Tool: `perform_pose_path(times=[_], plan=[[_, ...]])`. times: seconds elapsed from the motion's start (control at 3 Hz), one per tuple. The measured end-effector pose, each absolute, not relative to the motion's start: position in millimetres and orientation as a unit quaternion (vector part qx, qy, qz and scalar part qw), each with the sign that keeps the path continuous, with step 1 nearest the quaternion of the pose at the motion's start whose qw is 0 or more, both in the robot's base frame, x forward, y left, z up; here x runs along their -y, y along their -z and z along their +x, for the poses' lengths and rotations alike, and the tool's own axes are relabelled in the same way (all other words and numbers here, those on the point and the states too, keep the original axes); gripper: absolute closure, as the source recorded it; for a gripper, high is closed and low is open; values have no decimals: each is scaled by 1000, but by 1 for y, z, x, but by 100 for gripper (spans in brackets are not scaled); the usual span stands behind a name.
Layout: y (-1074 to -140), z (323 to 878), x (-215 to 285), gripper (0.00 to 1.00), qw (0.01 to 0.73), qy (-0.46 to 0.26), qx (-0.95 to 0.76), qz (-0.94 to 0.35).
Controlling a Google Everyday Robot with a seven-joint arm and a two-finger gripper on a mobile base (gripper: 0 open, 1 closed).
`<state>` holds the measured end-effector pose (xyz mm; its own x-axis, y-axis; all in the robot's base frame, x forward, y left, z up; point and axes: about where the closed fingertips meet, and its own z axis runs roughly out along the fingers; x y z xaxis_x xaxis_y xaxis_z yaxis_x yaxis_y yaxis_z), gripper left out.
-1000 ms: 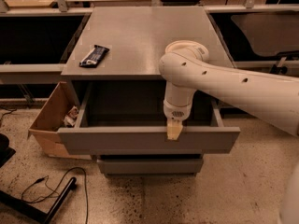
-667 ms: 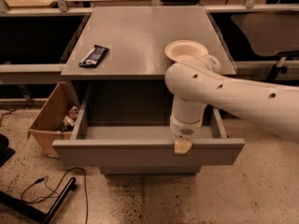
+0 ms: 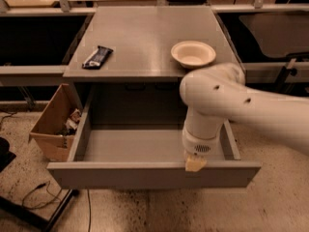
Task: Open top drawer
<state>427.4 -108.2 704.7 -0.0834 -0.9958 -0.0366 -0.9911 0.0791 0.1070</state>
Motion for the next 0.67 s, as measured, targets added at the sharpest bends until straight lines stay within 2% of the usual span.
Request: perform_pose_path(times=[0.67], plan=[[-705,416,113,100,22,62,736,673]])
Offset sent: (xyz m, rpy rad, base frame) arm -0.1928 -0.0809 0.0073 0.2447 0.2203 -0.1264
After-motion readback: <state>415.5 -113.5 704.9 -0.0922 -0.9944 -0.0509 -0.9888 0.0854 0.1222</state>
